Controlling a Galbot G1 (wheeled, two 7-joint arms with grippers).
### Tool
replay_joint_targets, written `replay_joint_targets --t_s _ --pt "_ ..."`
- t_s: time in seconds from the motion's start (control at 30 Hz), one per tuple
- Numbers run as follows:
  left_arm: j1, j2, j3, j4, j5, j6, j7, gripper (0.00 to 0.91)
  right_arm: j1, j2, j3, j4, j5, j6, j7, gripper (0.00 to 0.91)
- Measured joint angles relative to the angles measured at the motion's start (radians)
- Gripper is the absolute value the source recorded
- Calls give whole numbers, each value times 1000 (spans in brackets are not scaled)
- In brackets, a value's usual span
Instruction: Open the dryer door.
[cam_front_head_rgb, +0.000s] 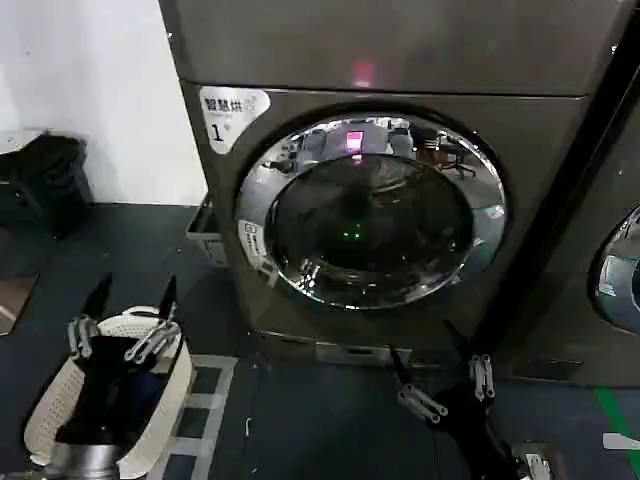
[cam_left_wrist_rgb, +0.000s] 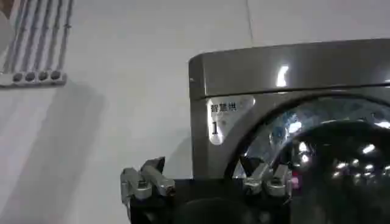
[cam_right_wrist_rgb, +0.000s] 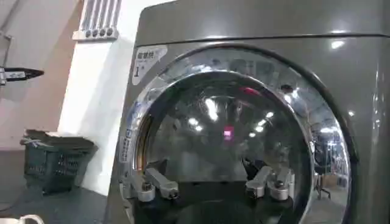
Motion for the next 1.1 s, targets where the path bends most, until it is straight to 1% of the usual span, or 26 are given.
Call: replay_joint_targets --t_s 0.07,0.13,0.23,0.33,0.47,0.57,0.7,0.87,1.03,1.1 --pt "3 1 7 -11 -20 34 2 907 28 -17 21 -10 51 -40 -19 907" --pt "5 5 11 -16 -24 40 12 907 68 -48 43 -29 101 -74 -41 907" --pt "6 16 4 -15 -40 54 17 907 144 -121 48 -76 134 -109 -80 907" --pt "18 28 -3 -20 -55 70 23 907 232 -190 31 -128 161 -127 -100 907" --pt "32 35 -24 -22 -66 66 23 907 363 -268 -37 -208 212 -149 -112 907" --pt "38 35 -40 -28 -68 68 22 907 457 -310 -103 -268 237 -151 -115 907" --pt "46 33 -67 -30 -75 73 42 907 579 -355 -204 -343 262 -148 -142 907" --pt "53 32 -106 -39 -88 77 40 907 737 -357 -335 -420 281 -151 -149 907" --pt "70 24 -118 -48 -88 78 40 907 887 -317 -461 -502 278 -157 -149 907" --pt "77 21 -120 -53 -90 92 42 907 933 -295 -501 -534 279 -157 -149 907"
